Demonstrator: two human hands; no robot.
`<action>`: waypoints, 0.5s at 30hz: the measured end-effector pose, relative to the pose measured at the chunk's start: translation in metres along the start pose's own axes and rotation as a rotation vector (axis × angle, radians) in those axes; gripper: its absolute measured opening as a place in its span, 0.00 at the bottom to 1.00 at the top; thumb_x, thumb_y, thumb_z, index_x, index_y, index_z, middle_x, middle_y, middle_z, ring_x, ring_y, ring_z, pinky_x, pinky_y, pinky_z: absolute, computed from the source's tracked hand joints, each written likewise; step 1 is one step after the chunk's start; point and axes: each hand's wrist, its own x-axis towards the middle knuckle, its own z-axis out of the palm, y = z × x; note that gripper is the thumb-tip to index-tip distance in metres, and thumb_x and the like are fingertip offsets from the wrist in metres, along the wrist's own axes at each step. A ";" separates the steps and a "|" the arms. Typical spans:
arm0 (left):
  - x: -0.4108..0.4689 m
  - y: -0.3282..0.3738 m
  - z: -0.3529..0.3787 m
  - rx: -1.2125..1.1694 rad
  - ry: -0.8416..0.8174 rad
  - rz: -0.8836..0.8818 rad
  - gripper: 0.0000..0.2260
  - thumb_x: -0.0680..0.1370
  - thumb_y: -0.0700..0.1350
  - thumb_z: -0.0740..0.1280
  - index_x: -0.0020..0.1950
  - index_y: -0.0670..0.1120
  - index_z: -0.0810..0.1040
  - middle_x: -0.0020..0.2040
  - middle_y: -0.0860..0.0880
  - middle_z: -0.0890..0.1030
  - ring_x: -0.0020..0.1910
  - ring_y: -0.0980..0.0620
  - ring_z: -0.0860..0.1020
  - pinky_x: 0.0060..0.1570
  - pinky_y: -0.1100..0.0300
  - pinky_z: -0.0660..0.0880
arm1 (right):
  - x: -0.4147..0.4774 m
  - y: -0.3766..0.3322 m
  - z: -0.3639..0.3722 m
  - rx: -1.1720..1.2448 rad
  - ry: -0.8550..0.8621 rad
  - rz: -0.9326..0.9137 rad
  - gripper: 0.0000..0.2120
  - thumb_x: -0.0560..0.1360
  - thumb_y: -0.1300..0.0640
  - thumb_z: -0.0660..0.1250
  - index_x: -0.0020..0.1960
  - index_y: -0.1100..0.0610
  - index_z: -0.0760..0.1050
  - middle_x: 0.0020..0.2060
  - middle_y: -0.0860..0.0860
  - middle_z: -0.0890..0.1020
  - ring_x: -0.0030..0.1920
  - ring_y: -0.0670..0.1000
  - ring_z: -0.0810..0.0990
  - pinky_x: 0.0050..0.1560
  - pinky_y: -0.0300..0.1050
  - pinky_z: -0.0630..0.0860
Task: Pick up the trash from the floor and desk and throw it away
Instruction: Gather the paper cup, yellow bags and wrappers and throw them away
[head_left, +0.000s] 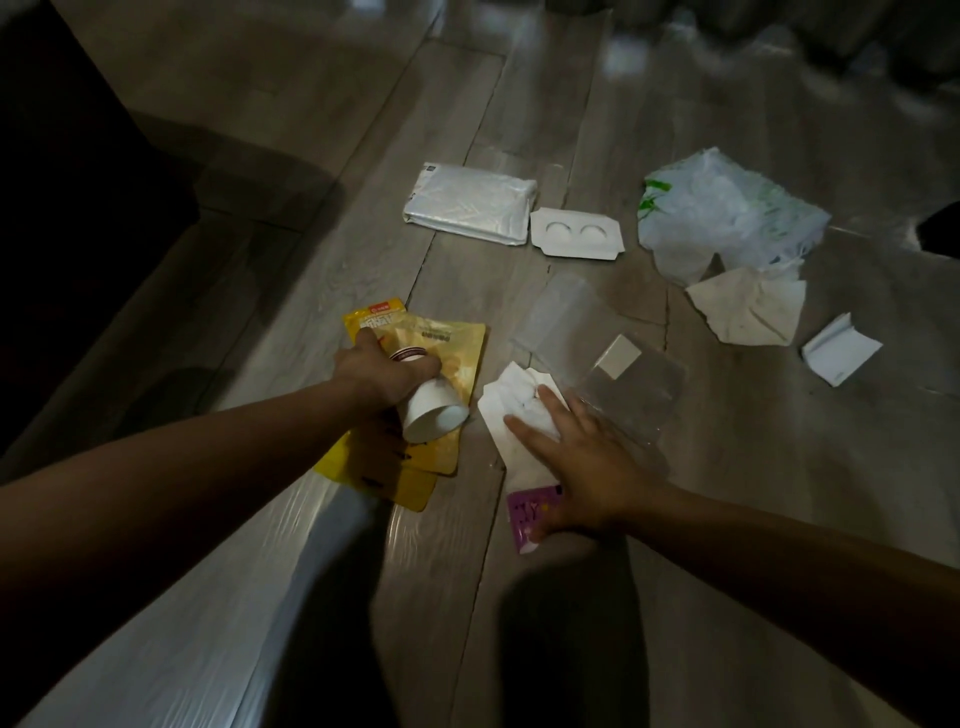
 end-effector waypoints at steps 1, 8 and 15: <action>0.000 -0.001 0.000 -0.002 0.000 0.003 0.44 0.65 0.64 0.72 0.73 0.46 0.59 0.69 0.39 0.66 0.65 0.37 0.69 0.62 0.45 0.72 | 0.001 0.001 -0.001 0.015 0.008 0.008 0.58 0.54 0.22 0.66 0.71 0.30 0.33 0.76 0.44 0.35 0.76 0.57 0.36 0.69 0.59 0.39; 0.000 -0.001 0.000 0.000 -0.015 -0.005 0.45 0.65 0.65 0.71 0.74 0.47 0.57 0.70 0.40 0.65 0.66 0.37 0.68 0.62 0.45 0.71 | -0.005 0.010 -0.014 0.060 0.144 0.057 0.43 0.65 0.27 0.64 0.75 0.40 0.54 0.77 0.49 0.53 0.75 0.56 0.54 0.72 0.58 0.56; -0.003 0.002 0.000 0.001 -0.007 -0.005 0.45 0.66 0.64 0.72 0.75 0.45 0.57 0.69 0.39 0.66 0.66 0.37 0.69 0.63 0.45 0.71 | -0.002 0.003 -0.019 0.148 0.258 0.058 0.39 0.61 0.32 0.72 0.66 0.47 0.65 0.74 0.49 0.56 0.73 0.54 0.56 0.68 0.54 0.65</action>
